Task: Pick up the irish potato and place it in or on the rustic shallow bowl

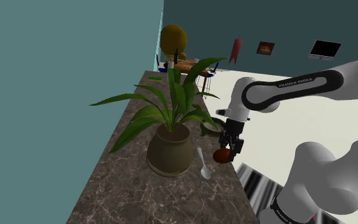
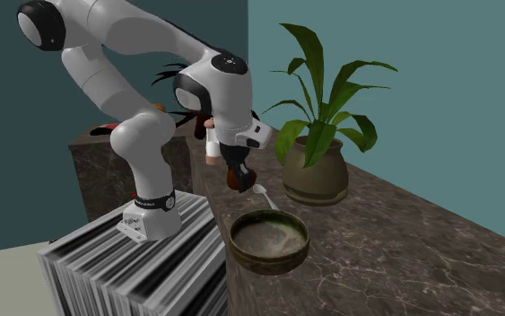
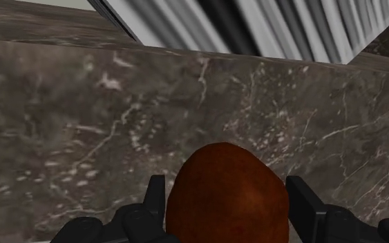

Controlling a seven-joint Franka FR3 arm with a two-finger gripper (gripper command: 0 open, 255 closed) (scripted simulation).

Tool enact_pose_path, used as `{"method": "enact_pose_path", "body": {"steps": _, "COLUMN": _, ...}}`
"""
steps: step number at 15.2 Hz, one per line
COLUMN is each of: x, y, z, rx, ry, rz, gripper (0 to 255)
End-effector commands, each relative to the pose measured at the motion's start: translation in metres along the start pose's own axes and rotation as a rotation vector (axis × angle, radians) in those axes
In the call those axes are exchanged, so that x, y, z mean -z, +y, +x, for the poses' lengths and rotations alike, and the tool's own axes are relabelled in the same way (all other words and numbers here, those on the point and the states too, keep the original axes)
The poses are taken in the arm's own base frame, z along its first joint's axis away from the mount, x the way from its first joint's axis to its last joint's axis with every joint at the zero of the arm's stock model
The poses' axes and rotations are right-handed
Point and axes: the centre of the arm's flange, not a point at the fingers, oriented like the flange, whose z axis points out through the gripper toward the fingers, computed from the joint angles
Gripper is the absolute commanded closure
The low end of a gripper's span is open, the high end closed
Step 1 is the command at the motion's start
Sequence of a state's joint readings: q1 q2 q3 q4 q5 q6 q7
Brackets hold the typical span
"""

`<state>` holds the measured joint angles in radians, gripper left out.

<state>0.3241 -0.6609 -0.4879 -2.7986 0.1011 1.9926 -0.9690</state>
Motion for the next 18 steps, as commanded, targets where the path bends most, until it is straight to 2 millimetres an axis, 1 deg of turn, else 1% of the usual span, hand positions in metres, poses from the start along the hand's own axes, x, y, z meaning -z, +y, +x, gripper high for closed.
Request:
{"method": "enact_pose_path", "body": {"steps": 1, "x": 0.011, "y": -0.004, "z": 0.003, "rx": 0.0, "ry": 0.0, "rz": 0.0, "gripper": 255}}
{"method": "enact_pose_path", "body": {"steps": 18, "x": 0.092, "y": -0.038, "z": 0.02, "rx": 0.0, "ry": 0.0, "rz": 0.0, "gripper": 255}}
